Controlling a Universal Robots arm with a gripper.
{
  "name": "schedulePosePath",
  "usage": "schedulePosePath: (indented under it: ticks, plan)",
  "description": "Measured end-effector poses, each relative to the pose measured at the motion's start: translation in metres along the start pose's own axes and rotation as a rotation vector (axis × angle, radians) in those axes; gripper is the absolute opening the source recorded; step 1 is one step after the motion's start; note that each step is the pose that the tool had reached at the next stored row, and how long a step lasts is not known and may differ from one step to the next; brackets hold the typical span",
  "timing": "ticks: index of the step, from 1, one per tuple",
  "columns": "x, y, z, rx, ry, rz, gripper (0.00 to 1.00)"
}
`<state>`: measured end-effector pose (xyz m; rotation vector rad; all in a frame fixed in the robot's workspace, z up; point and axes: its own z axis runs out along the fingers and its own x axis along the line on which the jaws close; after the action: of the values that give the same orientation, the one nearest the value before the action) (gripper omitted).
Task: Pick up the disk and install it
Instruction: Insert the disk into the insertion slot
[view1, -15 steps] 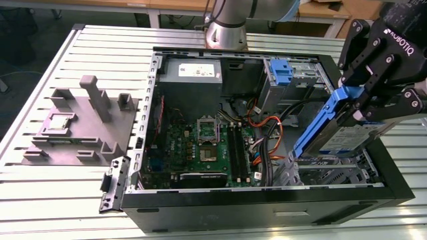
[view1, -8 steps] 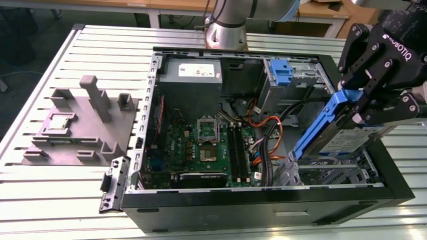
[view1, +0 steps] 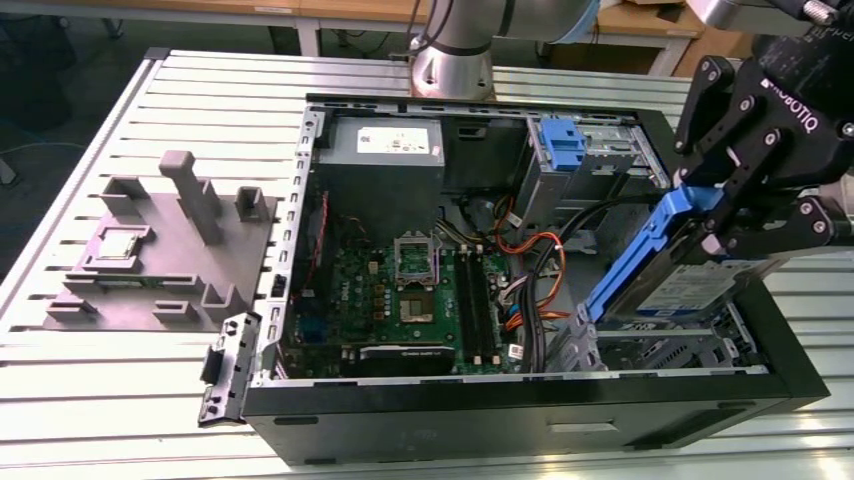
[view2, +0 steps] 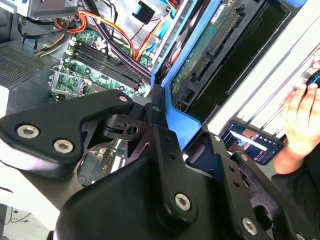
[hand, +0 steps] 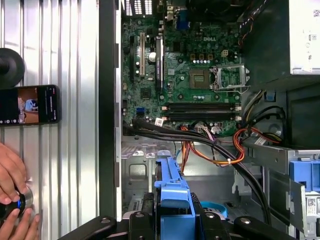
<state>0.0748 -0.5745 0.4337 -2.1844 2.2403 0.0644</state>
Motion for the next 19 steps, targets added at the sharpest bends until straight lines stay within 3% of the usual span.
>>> schedulePosePath:
  ticks: [18,19]
  plan:
    - [0.0003,-0.0012,0.0017,0.0,0.0001,0.0,0.38]
    - [0.0002,-0.0012,0.0018,0.0,0.0001,0.0,0.45]
